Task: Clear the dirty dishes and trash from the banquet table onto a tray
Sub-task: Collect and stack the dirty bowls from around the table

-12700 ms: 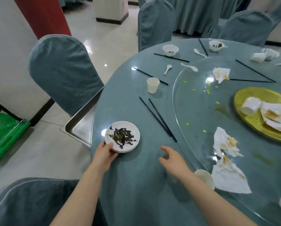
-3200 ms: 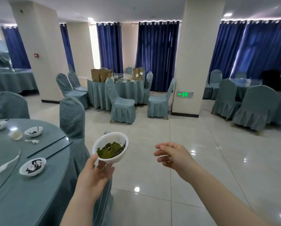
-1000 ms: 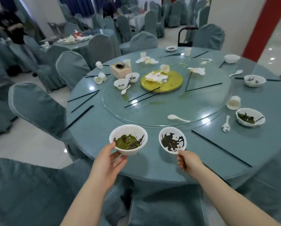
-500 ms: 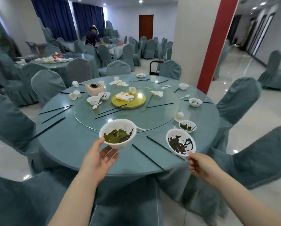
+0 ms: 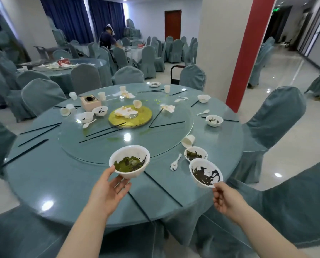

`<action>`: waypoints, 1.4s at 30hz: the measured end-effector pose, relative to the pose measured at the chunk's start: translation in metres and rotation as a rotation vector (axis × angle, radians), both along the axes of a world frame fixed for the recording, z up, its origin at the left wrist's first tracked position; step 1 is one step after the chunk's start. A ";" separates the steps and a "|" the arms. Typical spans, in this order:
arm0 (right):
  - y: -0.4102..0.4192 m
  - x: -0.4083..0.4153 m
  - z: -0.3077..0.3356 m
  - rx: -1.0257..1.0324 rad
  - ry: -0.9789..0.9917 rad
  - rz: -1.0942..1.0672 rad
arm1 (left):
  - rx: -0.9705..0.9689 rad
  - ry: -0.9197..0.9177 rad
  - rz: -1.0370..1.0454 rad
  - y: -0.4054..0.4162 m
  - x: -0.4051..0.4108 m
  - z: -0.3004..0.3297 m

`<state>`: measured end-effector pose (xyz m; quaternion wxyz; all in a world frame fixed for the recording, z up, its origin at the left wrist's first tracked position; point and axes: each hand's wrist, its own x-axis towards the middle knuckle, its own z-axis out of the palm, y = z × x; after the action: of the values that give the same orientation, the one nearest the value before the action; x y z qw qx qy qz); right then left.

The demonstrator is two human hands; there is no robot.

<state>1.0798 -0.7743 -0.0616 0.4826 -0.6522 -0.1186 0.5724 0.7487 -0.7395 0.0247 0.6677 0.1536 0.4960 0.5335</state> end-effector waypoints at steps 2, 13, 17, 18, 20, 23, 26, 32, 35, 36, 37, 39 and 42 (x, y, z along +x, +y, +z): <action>0.031 0.022 -0.008 -0.029 -0.010 0.032 | -0.024 0.011 0.029 0.018 0.027 -0.006; 0.165 0.082 -0.041 -0.129 -0.129 0.247 | -0.097 0.044 0.184 0.059 0.093 -0.022; 0.184 0.081 -0.057 -0.226 -0.172 0.330 | -0.106 0.055 0.195 0.052 0.100 -0.030; 0.186 0.079 -0.060 -0.252 -0.190 0.340 | -0.110 0.065 0.202 0.051 0.101 -0.030; 0.191 0.077 -0.064 -0.278 -0.184 0.331 | -0.111 0.082 0.221 0.049 0.102 -0.028; 0.204 0.076 -0.069 -0.231 -0.123 0.290 | -0.109 0.095 0.254 0.045 0.105 -0.024; 0.223 0.079 -0.078 -0.163 -0.174 0.238 | -0.107 0.131 0.267 0.039 0.110 -0.021; 0.190 0.075 -0.085 -0.103 -0.272 0.359 | -0.134 0.182 0.295 0.004 0.133 -0.023; 0.157 0.084 -0.064 0.019 -0.201 0.394 | -0.112 0.178 0.313 -0.018 0.152 -0.021; 0.147 0.091 -0.053 0.055 -0.170 0.393 | -0.090 0.169 0.313 -0.026 0.160 -0.021; 0.136 0.099 -0.040 0.089 -0.141 0.393 | -0.064 0.163 0.310 -0.032 0.169 -0.021; 0.113 0.118 -0.012 0.158 -0.097 0.386 | 0.001 0.155 0.297 -0.046 0.190 -0.021; 0.083 0.150 0.037 0.265 -0.068 0.413 | 0.071 0.124 0.283 -0.060 0.229 -0.020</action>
<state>1.2299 -0.6913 -0.0247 0.4326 -0.5639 -0.3395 0.6161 0.9779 -0.7996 0.0050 0.5481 0.1381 0.5339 0.6289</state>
